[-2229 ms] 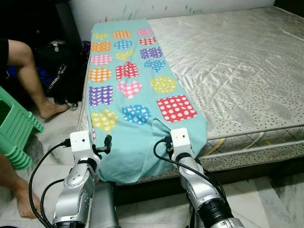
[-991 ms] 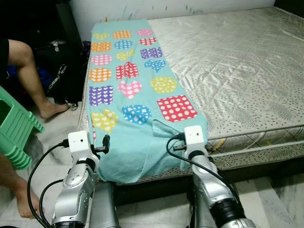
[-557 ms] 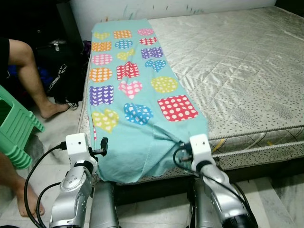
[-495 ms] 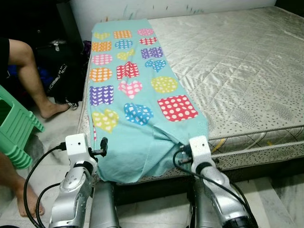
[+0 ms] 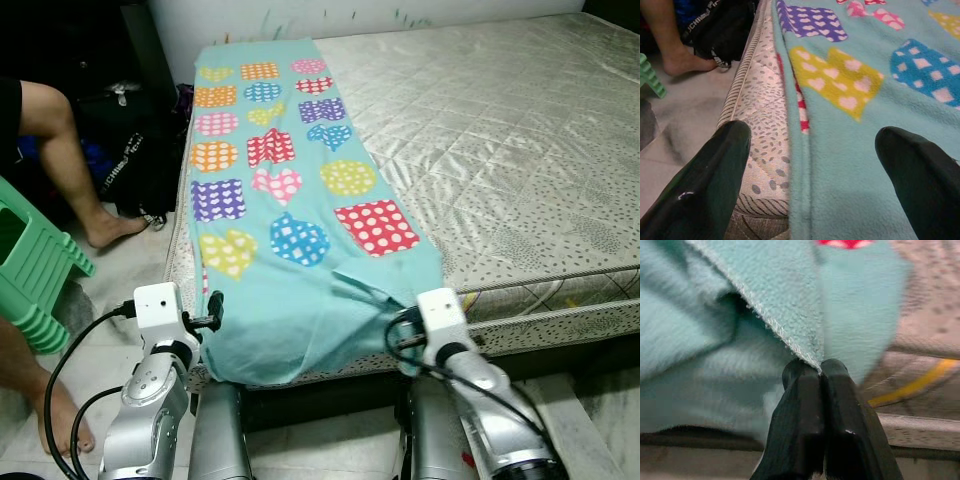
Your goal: Clean up the room
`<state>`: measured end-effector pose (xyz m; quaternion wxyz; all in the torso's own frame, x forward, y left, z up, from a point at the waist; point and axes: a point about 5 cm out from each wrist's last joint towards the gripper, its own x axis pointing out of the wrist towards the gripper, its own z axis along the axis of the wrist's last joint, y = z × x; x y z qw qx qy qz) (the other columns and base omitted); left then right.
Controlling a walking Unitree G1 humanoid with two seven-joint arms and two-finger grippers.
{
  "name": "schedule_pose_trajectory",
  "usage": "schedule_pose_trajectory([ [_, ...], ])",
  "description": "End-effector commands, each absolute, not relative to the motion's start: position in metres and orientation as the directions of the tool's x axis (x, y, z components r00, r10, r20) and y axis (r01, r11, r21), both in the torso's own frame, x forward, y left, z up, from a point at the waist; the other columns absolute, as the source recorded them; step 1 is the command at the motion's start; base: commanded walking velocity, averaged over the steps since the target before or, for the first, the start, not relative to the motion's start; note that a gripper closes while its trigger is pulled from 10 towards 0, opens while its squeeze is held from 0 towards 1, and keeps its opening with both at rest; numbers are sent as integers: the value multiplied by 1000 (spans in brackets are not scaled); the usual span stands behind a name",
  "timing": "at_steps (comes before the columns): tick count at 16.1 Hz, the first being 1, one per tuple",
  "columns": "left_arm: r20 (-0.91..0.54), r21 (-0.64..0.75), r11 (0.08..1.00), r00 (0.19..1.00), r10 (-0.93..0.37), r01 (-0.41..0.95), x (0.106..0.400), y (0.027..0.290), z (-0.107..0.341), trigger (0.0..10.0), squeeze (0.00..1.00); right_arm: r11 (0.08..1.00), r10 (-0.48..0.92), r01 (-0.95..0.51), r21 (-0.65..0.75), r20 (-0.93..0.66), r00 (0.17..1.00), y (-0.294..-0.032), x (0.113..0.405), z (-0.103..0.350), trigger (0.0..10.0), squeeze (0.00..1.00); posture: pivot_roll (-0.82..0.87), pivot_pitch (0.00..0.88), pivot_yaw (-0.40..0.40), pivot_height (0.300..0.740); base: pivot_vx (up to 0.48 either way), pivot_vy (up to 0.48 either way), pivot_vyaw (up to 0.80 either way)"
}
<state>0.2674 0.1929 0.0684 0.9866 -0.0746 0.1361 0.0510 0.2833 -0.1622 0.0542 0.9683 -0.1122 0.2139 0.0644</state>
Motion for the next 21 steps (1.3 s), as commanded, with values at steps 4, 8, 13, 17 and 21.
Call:
schedule_pose_trajectory([
  [4,-270,-125,984,959,87,-125,265,199,72,10000,0,975,61,-152,-163,-462,885,-172,282,53,0,0,-93,0,50,492,0,0,0],
  [8,-277,-124,985,957,84,-122,265,199,71,10000,0,964,128,-232,-128,-541,831,-169,266,42,0,0,-95,0,51,492,0,0,0],
  [13,-278,-124,985,957,83,-121,265,199,71,10000,0,963,133,-239,-124,-555,821,-169,265,40,0,0,-98,0,51,492,0,0,0],
  [17,-278,-124,985,957,83,-121,265,199,71,10000,0,963,133,-239,-124,-555,821,-169,265,40,0,0,-98,0,51,492,0,0,0],
  [21,-278,-124,985,957,83,-121,265,199,71,10000,0,963,133,-239,-124,-555,821,-169,265,40,0,0,-98,0,51,492,0,0,0],
])
